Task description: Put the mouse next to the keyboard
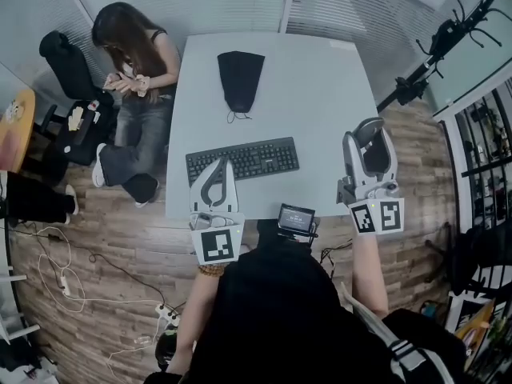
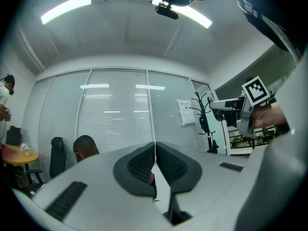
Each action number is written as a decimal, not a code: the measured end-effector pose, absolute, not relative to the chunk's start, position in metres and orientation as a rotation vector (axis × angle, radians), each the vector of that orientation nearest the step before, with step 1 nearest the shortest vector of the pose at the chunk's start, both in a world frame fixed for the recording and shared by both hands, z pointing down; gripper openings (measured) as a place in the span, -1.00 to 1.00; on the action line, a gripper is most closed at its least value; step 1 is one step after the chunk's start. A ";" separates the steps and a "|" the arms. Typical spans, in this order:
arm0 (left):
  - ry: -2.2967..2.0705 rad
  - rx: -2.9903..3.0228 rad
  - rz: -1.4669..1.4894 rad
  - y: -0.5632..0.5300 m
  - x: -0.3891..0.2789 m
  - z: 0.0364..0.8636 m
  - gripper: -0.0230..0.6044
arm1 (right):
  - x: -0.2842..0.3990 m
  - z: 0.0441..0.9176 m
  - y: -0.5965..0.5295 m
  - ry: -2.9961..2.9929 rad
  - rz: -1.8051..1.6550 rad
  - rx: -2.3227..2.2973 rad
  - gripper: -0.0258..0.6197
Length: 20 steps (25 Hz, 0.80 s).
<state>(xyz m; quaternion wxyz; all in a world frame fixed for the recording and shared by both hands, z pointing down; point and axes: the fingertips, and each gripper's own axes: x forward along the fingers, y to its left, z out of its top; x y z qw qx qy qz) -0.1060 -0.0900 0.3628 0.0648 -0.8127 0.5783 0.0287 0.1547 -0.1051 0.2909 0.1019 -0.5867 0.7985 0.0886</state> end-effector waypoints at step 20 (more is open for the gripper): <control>1.694 -2.485 0.025 -0.149 -0.086 0.359 -0.88 | 0.170 0.284 -0.178 2.352 0.270 -1.774 -0.03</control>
